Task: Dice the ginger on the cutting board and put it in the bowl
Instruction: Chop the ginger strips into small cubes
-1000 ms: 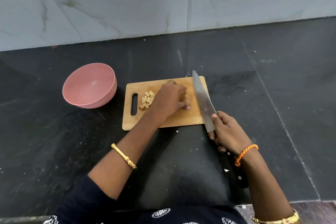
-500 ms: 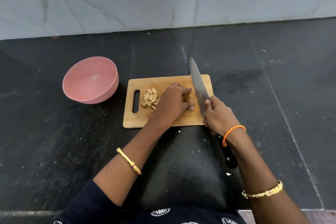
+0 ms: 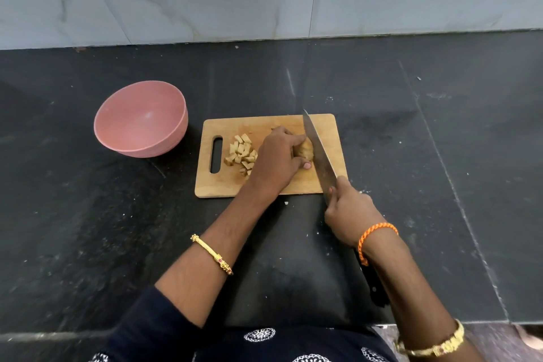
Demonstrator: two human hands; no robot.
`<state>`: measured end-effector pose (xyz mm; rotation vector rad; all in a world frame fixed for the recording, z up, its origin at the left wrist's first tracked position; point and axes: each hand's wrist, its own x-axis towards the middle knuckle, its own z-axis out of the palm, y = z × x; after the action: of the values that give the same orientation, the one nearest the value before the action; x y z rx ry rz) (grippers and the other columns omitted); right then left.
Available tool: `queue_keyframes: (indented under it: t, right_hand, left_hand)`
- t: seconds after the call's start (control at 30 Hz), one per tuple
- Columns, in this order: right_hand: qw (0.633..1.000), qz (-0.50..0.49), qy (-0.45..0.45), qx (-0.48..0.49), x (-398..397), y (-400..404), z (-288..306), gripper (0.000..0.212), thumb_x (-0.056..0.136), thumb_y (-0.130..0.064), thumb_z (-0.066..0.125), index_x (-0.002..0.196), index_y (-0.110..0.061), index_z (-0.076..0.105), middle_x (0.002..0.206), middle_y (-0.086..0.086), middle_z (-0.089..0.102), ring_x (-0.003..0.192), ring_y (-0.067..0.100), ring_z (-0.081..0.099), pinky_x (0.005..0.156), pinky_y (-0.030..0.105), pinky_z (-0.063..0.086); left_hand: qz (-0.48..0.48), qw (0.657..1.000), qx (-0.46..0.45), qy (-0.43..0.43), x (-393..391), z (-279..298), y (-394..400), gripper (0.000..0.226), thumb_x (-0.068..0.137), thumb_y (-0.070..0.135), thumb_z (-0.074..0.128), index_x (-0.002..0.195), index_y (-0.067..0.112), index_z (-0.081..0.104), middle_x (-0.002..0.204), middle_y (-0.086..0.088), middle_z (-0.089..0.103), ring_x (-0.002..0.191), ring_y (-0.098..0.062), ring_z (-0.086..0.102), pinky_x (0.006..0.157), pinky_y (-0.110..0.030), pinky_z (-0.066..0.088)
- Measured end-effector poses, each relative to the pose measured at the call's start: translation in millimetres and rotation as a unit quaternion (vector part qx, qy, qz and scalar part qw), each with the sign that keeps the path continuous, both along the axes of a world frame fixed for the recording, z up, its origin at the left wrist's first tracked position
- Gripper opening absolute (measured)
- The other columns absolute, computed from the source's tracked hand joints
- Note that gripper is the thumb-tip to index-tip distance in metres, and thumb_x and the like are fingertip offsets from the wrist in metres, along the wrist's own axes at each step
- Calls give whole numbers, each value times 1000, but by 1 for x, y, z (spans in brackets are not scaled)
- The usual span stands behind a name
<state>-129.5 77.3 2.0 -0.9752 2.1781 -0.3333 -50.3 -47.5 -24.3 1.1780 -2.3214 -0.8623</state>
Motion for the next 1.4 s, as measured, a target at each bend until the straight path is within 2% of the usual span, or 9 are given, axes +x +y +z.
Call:
queue_keyframes:
  t: [0.23,0.43,0.53,0.67,0.73,0.93,1.07,1.23,1.4]
  right_hand:
    - [999,-11,-40,-15,-4,39,21,21,100,-30,30,91,-16,43,81,14,56,64,25,52,55,29,41]
    - [997,-36,-8,-67,-20,-16,15,21,99,-27,33,90,-13,45,90,16,56,69,28,50,69,37,49]
    - [997,-32,-5,-67,-24,-33,10,21,98,-26,33,91,-13,47,91,16,57,58,20,46,55,28,42]
    - [998,-22,-17,-54,-25,-40,6,17,98,-27,31,94,-17,45,89,14,56,57,18,44,50,24,37]
    - [999,-19,-20,-47,-24,-41,7,17,99,-27,31,97,-17,45,91,14,55,59,19,46,53,26,40]
    - [999,13,37,10,-11,-45,16,31,96,-17,38,126,-10,40,107,18,47,87,30,48,82,40,47]
    - [998,27,45,26,-8,-47,21,34,94,-13,42,128,-9,37,97,13,41,86,29,47,78,38,46]
    - [998,27,34,45,-8,-28,12,26,95,-17,40,120,-9,40,110,17,48,93,33,54,84,41,49]
    - [998,22,16,55,-1,10,12,13,97,-20,37,108,-13,38,99,18,49,85,34,58,76,42,53]
  left_hand:
    - [7,1000,12,5,2,2,-1,61,65,15,83,121,8,61,91,2,52,83,-14,50,84,-27,45]
    - [14,1000,25,5,1,3,-2,62,61,15,84,118,7,62,92,-4,57,89,-23,56,86,-32,46]
    - [17,999,32,5,1,3,-3,61,60,15,85,117,7,63,93,-6,58,89,-27,58,87,-37,48]
    - [19,999,32,10,1,1,-4,62,59,14,86,117,7,64,88,1,52,84,-22,55,85,-37,49]
    - [18,999,31,13,2,1,-4,61,60,14,85,117,8,64,87,1,52,82,-19,53,84,-35,49]
    - [15,999,29,11,1,0,-6,61,61,16,85,118,10,63,86,2,52,80,-15,49,77,-29,45]
    - [19,1000,21,11,-1,-1,-1,60,65,13,82,121,10,61,88,2,50,80,-15,48,79,-28,45]
    - [18,1000,18,9,-1,-2,1,58,67,11,81,121,9,60,90,3,50,83,-15,50,85,-33,48]
    - [24,1000,18,5,-1,-3,1,57,68,11,80,122,9,60,94,-1,54,91,-22,56,87,-33,48]
